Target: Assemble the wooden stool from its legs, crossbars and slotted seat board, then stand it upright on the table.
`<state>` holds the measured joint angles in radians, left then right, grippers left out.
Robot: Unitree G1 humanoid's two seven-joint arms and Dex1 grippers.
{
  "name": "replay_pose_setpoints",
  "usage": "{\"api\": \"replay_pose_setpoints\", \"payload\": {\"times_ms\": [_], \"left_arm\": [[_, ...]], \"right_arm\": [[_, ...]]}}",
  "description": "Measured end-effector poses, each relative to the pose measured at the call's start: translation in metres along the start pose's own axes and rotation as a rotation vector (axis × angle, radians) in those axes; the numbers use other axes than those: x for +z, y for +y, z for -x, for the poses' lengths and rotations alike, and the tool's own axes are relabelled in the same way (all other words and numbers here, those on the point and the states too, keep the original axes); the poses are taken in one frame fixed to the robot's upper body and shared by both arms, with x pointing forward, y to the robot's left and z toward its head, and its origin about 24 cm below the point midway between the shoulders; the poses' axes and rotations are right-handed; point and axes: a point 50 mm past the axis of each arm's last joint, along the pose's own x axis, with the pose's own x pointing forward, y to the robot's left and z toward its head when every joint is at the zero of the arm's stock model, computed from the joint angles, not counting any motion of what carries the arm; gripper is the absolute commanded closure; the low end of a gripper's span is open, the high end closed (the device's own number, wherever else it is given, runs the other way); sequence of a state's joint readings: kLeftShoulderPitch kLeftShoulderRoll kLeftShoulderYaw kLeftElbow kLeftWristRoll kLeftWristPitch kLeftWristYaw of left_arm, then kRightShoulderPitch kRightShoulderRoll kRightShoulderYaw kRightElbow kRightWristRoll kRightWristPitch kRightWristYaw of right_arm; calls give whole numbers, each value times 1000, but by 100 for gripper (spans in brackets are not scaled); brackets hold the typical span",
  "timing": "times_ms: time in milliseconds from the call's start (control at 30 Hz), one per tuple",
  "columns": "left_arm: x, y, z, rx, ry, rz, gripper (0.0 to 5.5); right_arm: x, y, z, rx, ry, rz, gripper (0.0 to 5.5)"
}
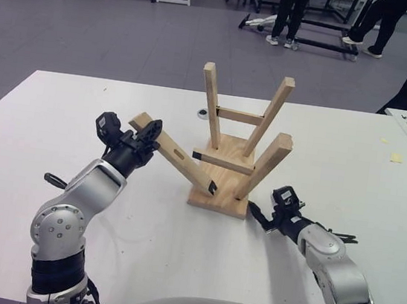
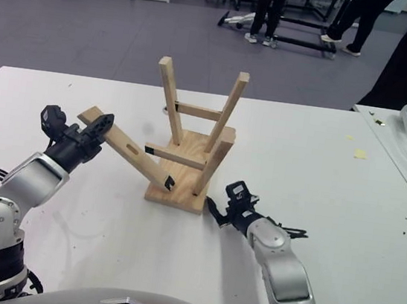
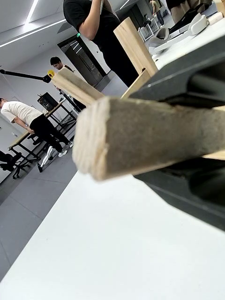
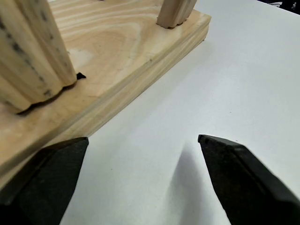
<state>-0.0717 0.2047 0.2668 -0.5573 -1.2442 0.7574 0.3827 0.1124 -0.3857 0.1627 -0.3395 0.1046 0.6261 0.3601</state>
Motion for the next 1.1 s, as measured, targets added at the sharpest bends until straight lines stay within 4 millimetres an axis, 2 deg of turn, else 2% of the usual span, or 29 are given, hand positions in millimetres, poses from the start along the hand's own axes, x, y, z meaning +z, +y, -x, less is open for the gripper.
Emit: {"api": "replay_pose_setpoints", "payload": {"times_ms": [267, 400, 633, 867, 967, 1067, 1100], "left_arm": [[3, -7, -1, 2, -61, -164, 447], [-4, -20, -1, -11, -61, -252, 447], [-17, -48, -7, -41, -59, -447, 447], [-27, -55, 8, 15, -83, -483, 447], [-30, -57, 7, 39, -92, -473, 447], [-30, -58, 1, 62, -105, -478, 447], [-30, -58, -3, 74, -113, -483, 447]], "right_arm": [[-1, -6, 3, -46, 17, 44, 112], [0, -13, 5, -78, 32, 89, 112], [9, -12, 5, -84, 24, 116, 112], [31, -14, 18, -149, -45, 111, 112], [40, -14, 24, -192, -86, 89, 112], [66, -20, 37, -316, -242, 12, 112], [92, -25, 47, -400, -375, -17, 112]]}}
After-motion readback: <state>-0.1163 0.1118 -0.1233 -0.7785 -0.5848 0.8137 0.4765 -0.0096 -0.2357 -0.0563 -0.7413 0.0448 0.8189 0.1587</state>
